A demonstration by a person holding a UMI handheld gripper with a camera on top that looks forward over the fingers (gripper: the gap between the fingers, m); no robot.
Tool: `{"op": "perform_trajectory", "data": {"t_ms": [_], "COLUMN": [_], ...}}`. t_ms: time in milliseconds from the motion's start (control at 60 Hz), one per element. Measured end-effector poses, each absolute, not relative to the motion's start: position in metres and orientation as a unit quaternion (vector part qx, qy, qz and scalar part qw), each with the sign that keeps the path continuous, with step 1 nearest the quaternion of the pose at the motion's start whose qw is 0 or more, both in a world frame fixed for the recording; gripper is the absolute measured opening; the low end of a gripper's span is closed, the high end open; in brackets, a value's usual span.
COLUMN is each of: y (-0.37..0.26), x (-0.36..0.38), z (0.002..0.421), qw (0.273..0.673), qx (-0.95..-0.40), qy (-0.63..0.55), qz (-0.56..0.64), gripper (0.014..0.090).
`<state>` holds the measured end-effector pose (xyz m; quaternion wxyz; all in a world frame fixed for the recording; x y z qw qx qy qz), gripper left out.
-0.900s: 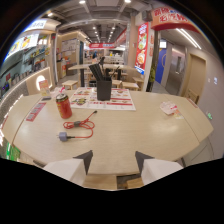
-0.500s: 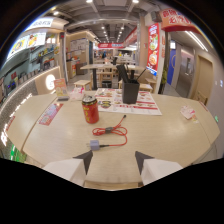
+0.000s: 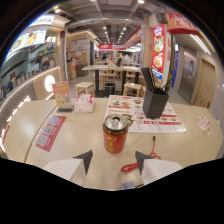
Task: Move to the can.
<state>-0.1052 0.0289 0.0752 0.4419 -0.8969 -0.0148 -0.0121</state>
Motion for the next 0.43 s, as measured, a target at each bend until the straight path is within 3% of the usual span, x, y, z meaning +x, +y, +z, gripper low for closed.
{"op": "perform_trajectory", "data": {"t_ms": [433], "y": [0.069], "x": [-0.107], "z": [0.072], "qw": [0.448], "qx": [-0.894], "qy": [-0.007], "qz": [-0.027], "gripper": [0.0848]}}
